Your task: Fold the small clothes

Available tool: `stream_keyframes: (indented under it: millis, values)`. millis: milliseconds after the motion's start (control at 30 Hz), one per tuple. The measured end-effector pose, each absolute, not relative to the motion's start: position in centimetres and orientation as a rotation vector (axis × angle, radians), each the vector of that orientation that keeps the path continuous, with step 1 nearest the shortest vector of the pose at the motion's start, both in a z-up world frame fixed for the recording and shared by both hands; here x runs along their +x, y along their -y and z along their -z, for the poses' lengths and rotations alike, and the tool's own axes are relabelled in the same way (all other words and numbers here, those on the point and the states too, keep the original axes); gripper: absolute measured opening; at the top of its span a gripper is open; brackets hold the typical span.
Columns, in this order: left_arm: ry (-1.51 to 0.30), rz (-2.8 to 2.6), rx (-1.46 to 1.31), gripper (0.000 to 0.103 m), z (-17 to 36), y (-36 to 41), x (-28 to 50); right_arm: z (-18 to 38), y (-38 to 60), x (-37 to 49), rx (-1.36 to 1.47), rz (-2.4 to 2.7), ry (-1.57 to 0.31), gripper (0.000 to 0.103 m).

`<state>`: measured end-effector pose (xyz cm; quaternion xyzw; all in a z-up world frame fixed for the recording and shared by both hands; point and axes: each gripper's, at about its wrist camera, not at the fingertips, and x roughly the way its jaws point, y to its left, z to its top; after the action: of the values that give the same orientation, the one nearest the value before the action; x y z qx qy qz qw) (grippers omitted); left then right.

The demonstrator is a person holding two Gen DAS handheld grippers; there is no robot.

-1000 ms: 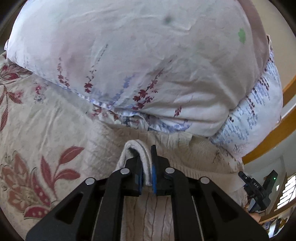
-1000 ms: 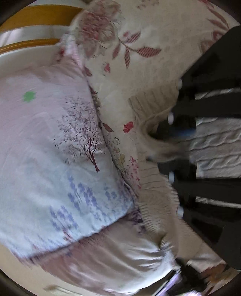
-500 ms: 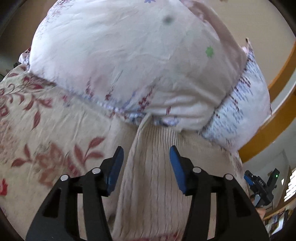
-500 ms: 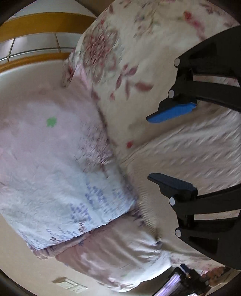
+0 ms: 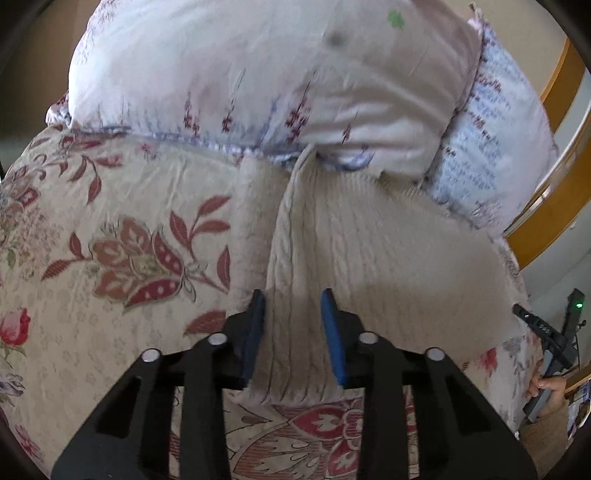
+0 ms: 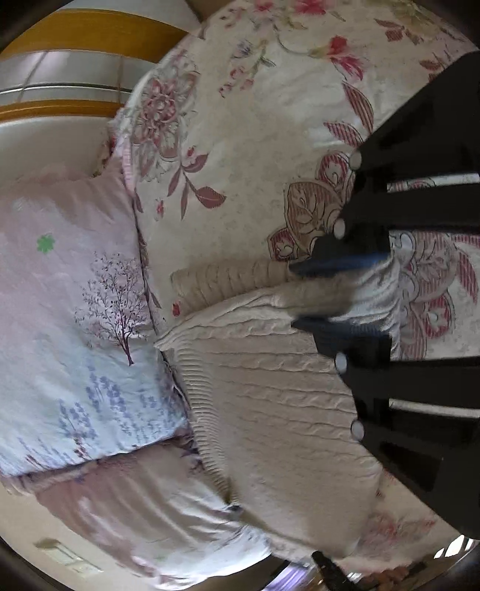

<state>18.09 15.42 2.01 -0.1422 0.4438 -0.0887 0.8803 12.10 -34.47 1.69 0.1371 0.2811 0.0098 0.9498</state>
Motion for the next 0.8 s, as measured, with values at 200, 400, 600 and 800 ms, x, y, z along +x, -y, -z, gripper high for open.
stream_keyframes:
  millis: [200, 400, 600, 800]
  values:
    - [-0.94, 0.18, -0.332, 0.007, -1.7, -16.1, 18.1, -2.7, 34.5, 10.6, 0.273, -0.029, -0.515, 0.008]
    - [-0.933, 0.206, -0.338, 0.006, -2.2, -16.5, 17.2, -2.8, 34.1, 9.5, 0.271, -0.014, -0.506, 0.008]
    - [-0.938, 0.221, -0.339, 0.005, -1.8, -17.1, 16.5, -1.0, 34.6, 9.4, 0.289, 0.028, -0.56, 0.008]
    - [-0.936, 0.215, -0.325, 0.007, -1.2, -16.8, 16.5, -0.2, 34.2, 10.5, 0.265, 0.063, -0.595, 0.009]
